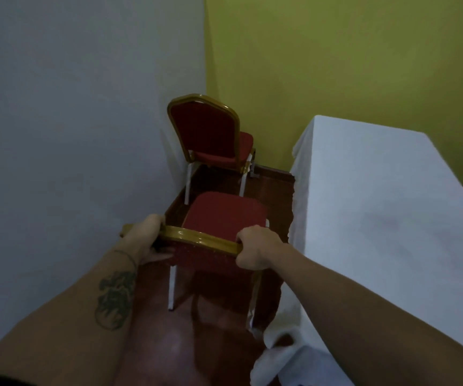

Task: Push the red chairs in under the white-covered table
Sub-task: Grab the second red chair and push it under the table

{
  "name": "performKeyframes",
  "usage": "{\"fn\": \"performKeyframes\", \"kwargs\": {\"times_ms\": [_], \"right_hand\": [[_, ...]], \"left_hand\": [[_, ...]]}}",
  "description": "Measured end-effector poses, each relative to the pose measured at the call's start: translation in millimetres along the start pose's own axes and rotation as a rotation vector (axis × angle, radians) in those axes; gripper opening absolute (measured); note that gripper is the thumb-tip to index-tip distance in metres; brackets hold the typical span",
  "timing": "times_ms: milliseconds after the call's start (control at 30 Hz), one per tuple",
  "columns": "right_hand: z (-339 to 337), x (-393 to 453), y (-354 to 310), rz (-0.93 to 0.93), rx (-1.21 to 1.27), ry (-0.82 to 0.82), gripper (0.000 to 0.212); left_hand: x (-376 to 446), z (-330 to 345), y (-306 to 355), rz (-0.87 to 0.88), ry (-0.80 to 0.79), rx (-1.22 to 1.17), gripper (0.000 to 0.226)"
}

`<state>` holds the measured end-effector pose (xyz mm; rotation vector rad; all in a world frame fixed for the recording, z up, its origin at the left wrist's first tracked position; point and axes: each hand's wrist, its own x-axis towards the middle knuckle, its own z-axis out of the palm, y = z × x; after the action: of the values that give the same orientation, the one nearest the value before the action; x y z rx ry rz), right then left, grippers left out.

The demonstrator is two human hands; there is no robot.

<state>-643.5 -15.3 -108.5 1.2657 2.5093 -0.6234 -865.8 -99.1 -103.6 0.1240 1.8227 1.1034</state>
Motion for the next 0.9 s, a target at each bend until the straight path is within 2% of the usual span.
{"fn": "performKeyframes", "kwargs": {"times_ms": [233,367,433,500,600,633,733,800,900], "right_hand": [[5.6,35.9,-60.5,0.149,0.013,0.07,0.023],[11.7,48.1,-98.8,0.171,0.024,0.072,0.022],[14.1,52.9,-114.0,0.173,0.019,0.06,0.024],[17.6,56.9,-122.4,0.196,0.059,0.05,0.032],[26.8,61.1,-122.1,0.238,0.112,0.055,0.051],[31.1,62.0,-120.4,0.254,0.143,0.066,0.055],[43.8,63.0,-112.9,0.29,0.3,0.078,0.067],[42.6,64.9,-108.8,0.288,0.425,0.043,0.071],[33.0,66.6,-113.7,0.304,0.464,-0.037,0.041]], "left_hand": [[66.7,-44.6,46.6,0.011,-0.134,0.093,0.033],[99.6,-64.2,68.3,0.03,-0.152,0.16,0.013],[108.5,-68.3,76.9,0.039,-0.151,0.156,0.013],[123.3,-67.9,80.8,0.033,-0.155,0.09,0.029],[134.1,-49.0,74.5,0.019,-0.073,-0.12,0.1],[118.7,-40.7,71.9,0.052,-0.017,-0.165,0.107],[86.2,-21.4,57.8,0.192,0.018,-0.062,0.087],[95.8,-17.9,55.3,0.218,0.02,0.0,0.086],[117.9,-20.8,65.2,0.188,-0.042,0.078,0.092]]}}
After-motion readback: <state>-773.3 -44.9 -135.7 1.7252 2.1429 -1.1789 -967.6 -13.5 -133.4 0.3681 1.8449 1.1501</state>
